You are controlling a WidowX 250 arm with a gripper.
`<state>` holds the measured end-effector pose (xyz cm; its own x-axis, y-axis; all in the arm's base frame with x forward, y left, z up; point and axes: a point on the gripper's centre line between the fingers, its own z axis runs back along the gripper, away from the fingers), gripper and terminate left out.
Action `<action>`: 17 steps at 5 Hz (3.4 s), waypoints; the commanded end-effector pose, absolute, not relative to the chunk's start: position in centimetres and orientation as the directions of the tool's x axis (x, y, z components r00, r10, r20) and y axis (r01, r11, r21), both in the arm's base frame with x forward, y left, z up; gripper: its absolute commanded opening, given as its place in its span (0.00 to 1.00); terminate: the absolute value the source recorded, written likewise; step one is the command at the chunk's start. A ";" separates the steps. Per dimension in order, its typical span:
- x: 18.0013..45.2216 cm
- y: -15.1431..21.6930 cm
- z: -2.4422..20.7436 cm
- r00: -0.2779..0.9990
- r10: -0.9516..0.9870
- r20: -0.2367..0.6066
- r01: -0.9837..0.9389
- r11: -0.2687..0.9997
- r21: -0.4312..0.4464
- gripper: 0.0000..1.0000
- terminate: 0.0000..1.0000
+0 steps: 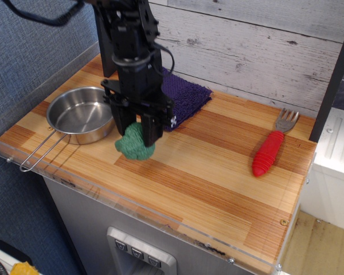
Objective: Put the broccoli onto the purple napkin
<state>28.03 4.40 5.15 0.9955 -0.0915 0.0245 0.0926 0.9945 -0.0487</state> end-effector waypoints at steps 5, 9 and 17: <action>37.3 8.1 8.4 0.978 0.005 0.209 0.005 0.999 -0.046 0.00 0.00; 39.3 6.7 7.5 0.976 -0.007 0.217 0.015 0.999 -0.037 1.00 0.00; 28.0 2.4 15.2 0.979 0.116 0.165 -0.127 0.990 0.056 1.00 0.00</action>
<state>28.20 2.03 14.13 0.9859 0.1053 0.1302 -0.1130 0.9922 0.0529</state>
